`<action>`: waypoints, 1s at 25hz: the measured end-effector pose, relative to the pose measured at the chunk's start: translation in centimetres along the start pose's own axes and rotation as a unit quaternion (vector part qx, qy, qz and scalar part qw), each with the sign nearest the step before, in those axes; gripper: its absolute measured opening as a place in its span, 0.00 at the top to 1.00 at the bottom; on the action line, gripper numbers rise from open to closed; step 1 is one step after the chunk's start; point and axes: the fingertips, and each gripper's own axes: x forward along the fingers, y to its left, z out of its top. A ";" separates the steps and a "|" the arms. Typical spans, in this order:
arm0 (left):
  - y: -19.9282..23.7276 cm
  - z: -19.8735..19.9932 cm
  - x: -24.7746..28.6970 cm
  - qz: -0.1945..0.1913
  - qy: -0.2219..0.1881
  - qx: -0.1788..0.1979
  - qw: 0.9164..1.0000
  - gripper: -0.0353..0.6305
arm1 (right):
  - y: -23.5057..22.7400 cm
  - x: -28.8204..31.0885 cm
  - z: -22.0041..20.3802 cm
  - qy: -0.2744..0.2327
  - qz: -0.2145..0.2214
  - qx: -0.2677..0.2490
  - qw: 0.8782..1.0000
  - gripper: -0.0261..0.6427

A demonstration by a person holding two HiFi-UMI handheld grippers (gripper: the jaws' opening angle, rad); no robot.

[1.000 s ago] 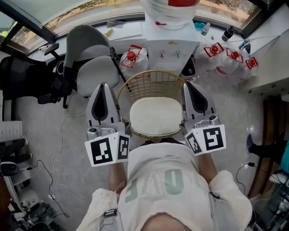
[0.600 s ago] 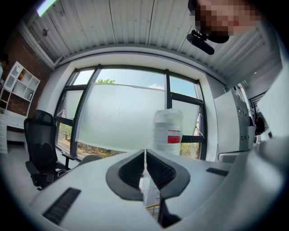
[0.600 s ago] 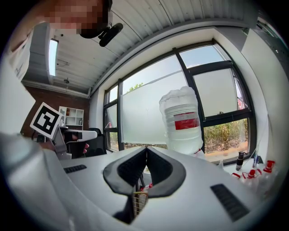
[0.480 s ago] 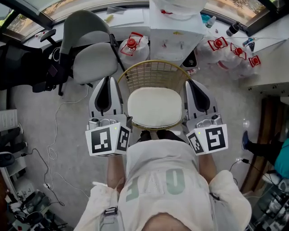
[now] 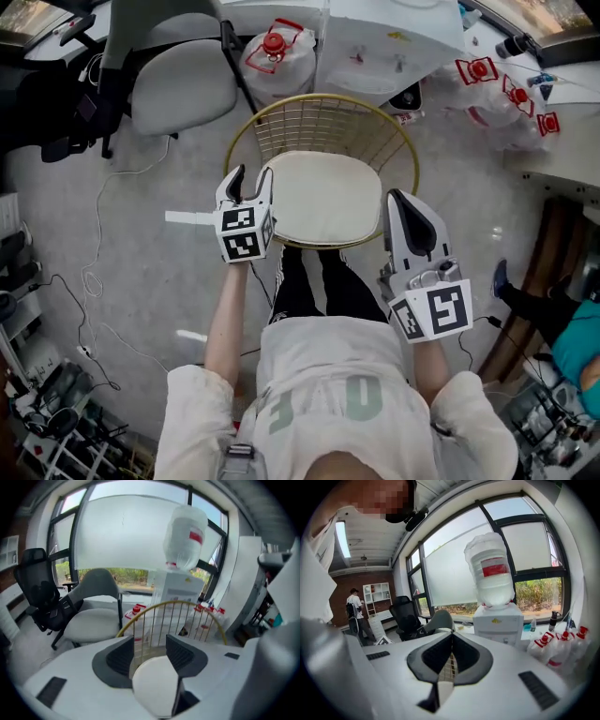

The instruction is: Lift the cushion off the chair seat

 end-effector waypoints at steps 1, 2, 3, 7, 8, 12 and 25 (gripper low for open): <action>0.8 -2.2 1.5 0.010 0.027 0.015 0.999 0.64 | -0.1 0.4 -1.3 0.014 0.003 0.005 1.000 0.94; 1.5 -4.2 2.9 0.016 0.055 0.025 0.998 0.64 | -0.1 0.8 -2.6 0.028 0.007 0.009 1.000 0.94; 2.2 -6.2 4.3 0.020 0.080 0.030 0.996 0.64 | -0.1 1.2 -3.9 0.040 0.011 0.013 0.999 0.94; 4.1 -12.7 8.8 0.030 0.153 0.017 0.988 0.64 | 0.6 2.8 -8.6 0.080 0.029 0.026 0.996 0.94; 4.5 -14.1 9.7 0.035 0.168 0.009 0.985 0.64 | 0.8 3.1 -9.6 0.088 0.033 0.031 0.995 0.94; 6.0 -18.3 12.8 0.053 0.213 -0.034 0.975 0.64 | 1.5 4.0 -12.6 0.111 0.046 0.049 0.991 0.94; 7.7 -22.9 16.8 0.021 0.266 -0.130 0.955 0.64 | 1.8 5.7 -16.5 0.141 0.068 0.080 0.984 0.94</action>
